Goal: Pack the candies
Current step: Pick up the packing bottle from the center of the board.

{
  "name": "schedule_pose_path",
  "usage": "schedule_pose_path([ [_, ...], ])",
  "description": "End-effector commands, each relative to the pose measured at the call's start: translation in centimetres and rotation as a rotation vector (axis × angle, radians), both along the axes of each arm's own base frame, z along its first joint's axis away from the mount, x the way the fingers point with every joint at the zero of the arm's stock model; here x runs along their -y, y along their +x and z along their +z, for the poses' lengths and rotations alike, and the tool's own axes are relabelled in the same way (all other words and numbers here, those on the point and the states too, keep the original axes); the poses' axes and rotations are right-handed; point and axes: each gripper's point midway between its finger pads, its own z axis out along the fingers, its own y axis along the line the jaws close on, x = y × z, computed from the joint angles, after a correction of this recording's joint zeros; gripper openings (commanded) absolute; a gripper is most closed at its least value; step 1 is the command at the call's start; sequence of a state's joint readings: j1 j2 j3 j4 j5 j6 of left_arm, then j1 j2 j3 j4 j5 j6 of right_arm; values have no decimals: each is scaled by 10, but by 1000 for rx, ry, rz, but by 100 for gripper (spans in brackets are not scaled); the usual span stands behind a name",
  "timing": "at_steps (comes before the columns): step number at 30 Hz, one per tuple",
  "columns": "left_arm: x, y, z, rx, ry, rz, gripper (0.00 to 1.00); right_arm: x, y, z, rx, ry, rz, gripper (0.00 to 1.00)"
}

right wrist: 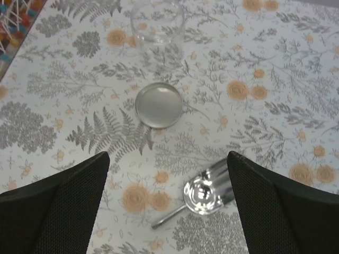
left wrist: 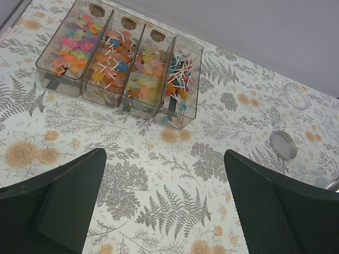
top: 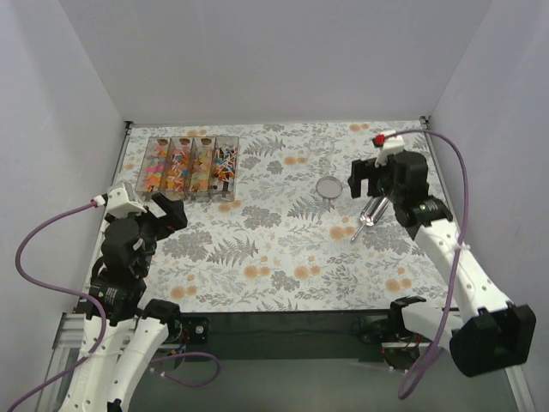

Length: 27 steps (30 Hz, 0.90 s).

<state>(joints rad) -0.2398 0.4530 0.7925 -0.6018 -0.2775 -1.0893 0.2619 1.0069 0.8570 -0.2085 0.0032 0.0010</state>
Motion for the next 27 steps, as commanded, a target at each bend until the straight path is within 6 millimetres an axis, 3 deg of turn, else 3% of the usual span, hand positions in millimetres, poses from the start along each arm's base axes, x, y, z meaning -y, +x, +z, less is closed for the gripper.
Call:
schedule_pose_path([
  [1,1,1,-4,-20,9,-7,94,-19,48,44,51,46,23,98],
  [3,3,1,-3,-17,12,-15,93,-19,69,44,21,37,-9,98],
  [5,2,0,-3,-20,16,-16,94,-21,102,45,-12,18,-43,98],
  [6,3,-1,0,-16,15,-19,94,-23,112,42,-31,14,-56,98],
  [7,3,-1,0,-16,16,-21,93,-27,136,39,-50,11,-67,98],
  [9,4,-1,-1,-21,21,-28,93,-29,152,25,-108,7,-73,98],
  [11,5,0,-1,-26,23,-35,93,-39,177,13,-149,9,-57,84],
  [12,5,0,0,-27,23,-35,93,-45,188,-6,-189,9,-52,78],
  [14,5,0,0,-30,26,-35,94,-49,203,-2,-178,24,-57,66],
  [16,3,-1,0,-38,32,-30,93,-52,213,-20,-209,30,-67,58],
  [18,2,-1,-3,-52,38,-26,94,-55,221,-22,-208,35,-67,56],
  [27,-1,-3,-1,-65,38,-6,93,-67,233,-86,-319,32,-37,56],
])
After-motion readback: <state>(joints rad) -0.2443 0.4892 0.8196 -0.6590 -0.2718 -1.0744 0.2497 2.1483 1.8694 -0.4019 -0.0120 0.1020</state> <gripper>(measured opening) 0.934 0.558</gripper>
